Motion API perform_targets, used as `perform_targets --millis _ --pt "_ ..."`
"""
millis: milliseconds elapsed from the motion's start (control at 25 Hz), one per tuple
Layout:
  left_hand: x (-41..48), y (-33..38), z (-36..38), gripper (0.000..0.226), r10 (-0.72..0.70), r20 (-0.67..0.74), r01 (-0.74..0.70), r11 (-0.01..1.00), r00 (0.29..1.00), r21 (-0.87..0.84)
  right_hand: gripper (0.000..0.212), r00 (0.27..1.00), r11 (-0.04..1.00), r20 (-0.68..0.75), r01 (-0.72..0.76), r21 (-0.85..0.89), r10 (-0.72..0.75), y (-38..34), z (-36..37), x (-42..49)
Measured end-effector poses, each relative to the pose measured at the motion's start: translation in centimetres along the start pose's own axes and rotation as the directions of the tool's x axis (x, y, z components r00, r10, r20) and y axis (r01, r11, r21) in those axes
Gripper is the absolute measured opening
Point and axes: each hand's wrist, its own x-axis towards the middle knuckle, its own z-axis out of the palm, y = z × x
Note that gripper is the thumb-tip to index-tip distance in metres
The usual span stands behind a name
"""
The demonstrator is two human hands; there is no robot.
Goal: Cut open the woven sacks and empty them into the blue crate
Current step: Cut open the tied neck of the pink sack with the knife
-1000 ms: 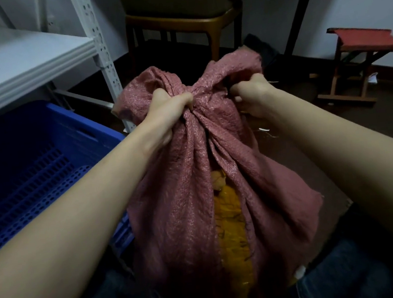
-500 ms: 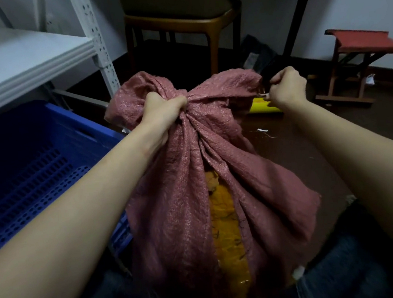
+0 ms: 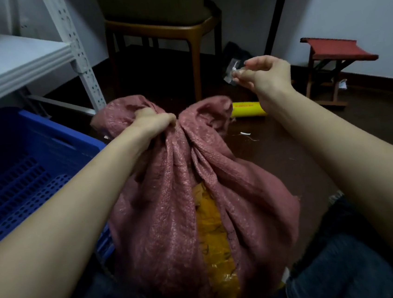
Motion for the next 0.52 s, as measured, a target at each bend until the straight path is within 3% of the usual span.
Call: perform_targets --millis 200,360,440,520 --pt "0.4 0.1 0.3 0.015 0.091 -0.045 -0.088 0.994 0.995 0.061 0.022 0.992 0.999 0.128 0.015 -0.045 -0.009 -0.1 0.2 -0.4" --pt "1.2 -0.1 -0.5 0.024 0.139 -0.127 -0.137 0.99 0.982 0.023 0.024 0.992 0.916 0.121 0.025 -0.401 0.026 0.6 -0.5 -0.1" --pt "1.4 -0.4 -1.0 0.022 0.131 -0.114 -0.13 0.991 0.985 0.022 0.024 0.961 0.952 0.255 -0.022 -0.306 0.104 0.1 0.0 -1.0" --pt "1.5 -0.8 -1.5 0.015 0.112 -0.095 -0.113 0.994 0.989 -0.005 0.02 0.829 0.98 0.523 -0.174 -0.099 0.2 -1.0 0.9 -2.9"
